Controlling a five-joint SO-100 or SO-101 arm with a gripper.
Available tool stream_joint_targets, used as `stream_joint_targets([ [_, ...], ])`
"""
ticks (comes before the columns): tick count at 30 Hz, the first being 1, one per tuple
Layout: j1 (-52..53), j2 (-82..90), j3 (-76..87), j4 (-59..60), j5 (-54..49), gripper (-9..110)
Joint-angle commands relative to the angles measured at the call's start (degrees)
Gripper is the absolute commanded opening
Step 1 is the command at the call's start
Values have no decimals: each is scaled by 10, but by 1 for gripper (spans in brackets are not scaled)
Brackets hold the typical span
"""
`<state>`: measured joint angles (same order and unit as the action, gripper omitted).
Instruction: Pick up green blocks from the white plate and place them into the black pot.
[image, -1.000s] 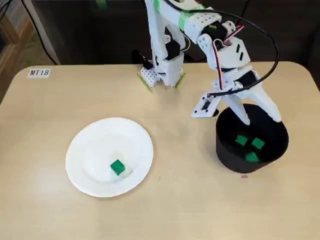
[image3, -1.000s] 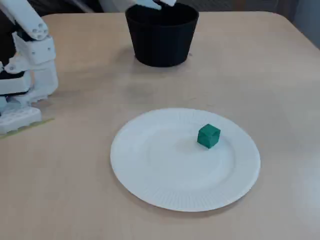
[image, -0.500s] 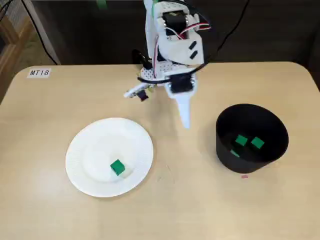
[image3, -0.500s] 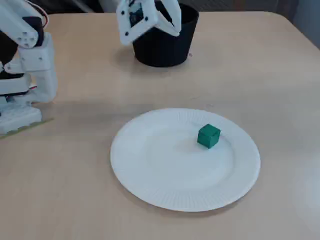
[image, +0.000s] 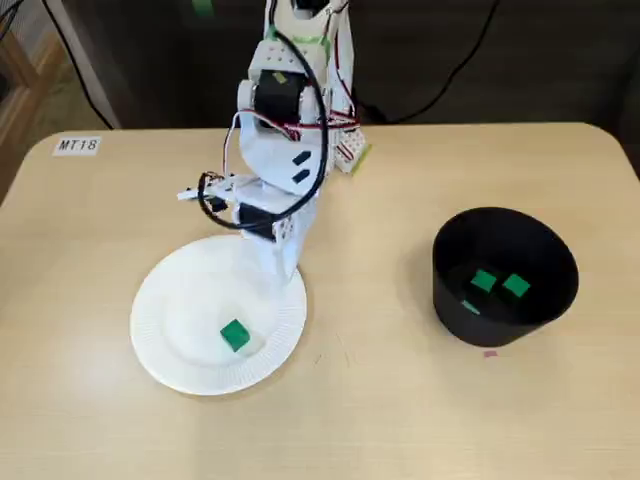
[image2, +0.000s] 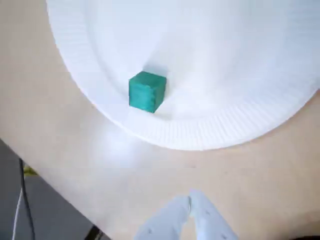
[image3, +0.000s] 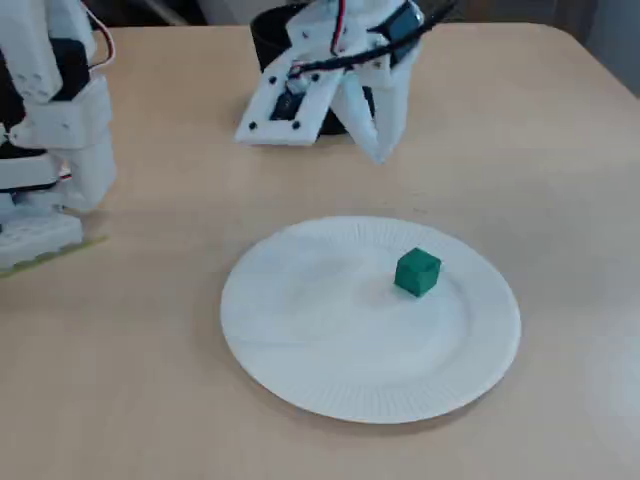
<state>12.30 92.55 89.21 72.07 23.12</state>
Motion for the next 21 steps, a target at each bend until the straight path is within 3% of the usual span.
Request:
stream_joint_targets([
  [1,22,-43,-85,56,27,0],
  [7,38,-94,-94,58,41,22],
  [15,43,-148,-94,47,52,30],
  [21,49,-183,-94,-31,17,33],
])
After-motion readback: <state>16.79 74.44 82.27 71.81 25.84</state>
